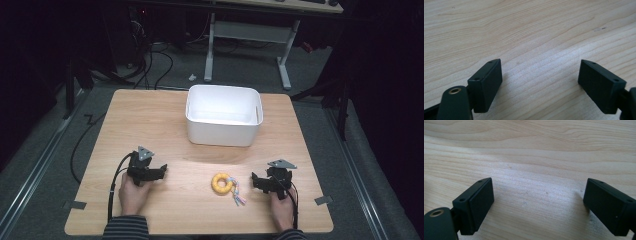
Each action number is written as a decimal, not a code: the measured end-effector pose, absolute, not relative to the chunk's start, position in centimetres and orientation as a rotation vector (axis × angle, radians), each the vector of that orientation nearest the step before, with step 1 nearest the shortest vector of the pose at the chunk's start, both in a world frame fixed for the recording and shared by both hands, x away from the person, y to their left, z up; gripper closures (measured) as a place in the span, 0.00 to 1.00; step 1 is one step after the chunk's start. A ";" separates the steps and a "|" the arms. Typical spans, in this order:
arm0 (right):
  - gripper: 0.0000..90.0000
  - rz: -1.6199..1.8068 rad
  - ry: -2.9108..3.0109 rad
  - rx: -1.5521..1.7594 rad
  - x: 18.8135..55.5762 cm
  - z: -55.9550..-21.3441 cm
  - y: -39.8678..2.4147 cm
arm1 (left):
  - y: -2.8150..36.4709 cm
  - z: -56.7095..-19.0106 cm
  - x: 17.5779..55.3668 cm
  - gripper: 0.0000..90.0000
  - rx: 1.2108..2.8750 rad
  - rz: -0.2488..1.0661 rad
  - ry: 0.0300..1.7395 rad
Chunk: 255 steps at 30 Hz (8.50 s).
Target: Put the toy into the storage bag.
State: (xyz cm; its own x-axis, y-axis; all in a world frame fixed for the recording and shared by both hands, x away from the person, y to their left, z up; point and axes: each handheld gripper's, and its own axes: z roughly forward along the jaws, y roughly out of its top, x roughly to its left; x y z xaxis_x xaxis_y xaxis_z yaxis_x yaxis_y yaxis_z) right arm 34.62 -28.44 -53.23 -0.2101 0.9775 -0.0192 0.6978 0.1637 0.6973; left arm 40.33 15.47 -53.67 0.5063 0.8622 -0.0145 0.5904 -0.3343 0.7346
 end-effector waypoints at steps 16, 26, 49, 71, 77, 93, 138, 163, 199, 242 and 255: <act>0.11 0.783 1.973 1.586 34.6 -53.2 -28.4 | 15.5 -53.7 40.3 0.22 2.054 0.500 1.184; 0.11 0.785 1.977 1.580 34.6 -53.2 -28.4 | 15.5 -53.7 40.3 0.22 2.054 0.500 1.185; 0.15 0.771 2.030 1.596 34.7 -52.4 -28.3 | 15.5 -53.7 40.4 0.22 2.055 0.499 1.183; 0.15 0.917 2.114 1.486 34.0 -50.2 -27.8 | 15.5 -53.7 40.4 0.22 2.054 0.500 1.184; 0.15 0.945 2.156 1.409 33.8 -49.2 -26.8 | 15.5 -53.7 40.4 0.22 2.054 0.500 1.184; 0.27 0.989 2.324 1.256 33.7 -48.3 -23.0 | 15.5 -53.7 40.4 0.22 2.053 0.500 1.184; 0.66 0.751 2.573 1.213 36.5 -50.5 -18.5 | 15.5 -53.7 40.4 0.22 2.053 0.499 1.185; 0.73 0.635 2.614 1.111 36.8 -50.3 -17.5 | 15.5 -53.7 40.4 0.22 2.054 0.505 1.187; 0.74 0.794 2.519 1.171 35.7 -45.8 -23.2 | 15.5 -53.7 40.4 0.23 2.050 0.501 1.189; 0.74 0.971 2.369 1.257 38.2 -35.3 -29.2 | 15.6 -53.7 40.5 0.23 2.049 0.502 1.188; 0.74 0.965 2.362 1.234 41.0 -31.4 -28.8 | 15.5 -53.7 40.4 0.23 2.049 0.504 1.189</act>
State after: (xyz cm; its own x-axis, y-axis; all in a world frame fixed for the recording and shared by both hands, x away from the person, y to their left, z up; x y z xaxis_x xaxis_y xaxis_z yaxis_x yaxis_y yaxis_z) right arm 40.96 -28.84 -31.42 -0.5828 0.8118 0.0376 0.6059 0.4032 0.6858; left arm 40.45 15.54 -53.65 0.5017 0.8649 -0.0153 0.5909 -0.3298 0.7362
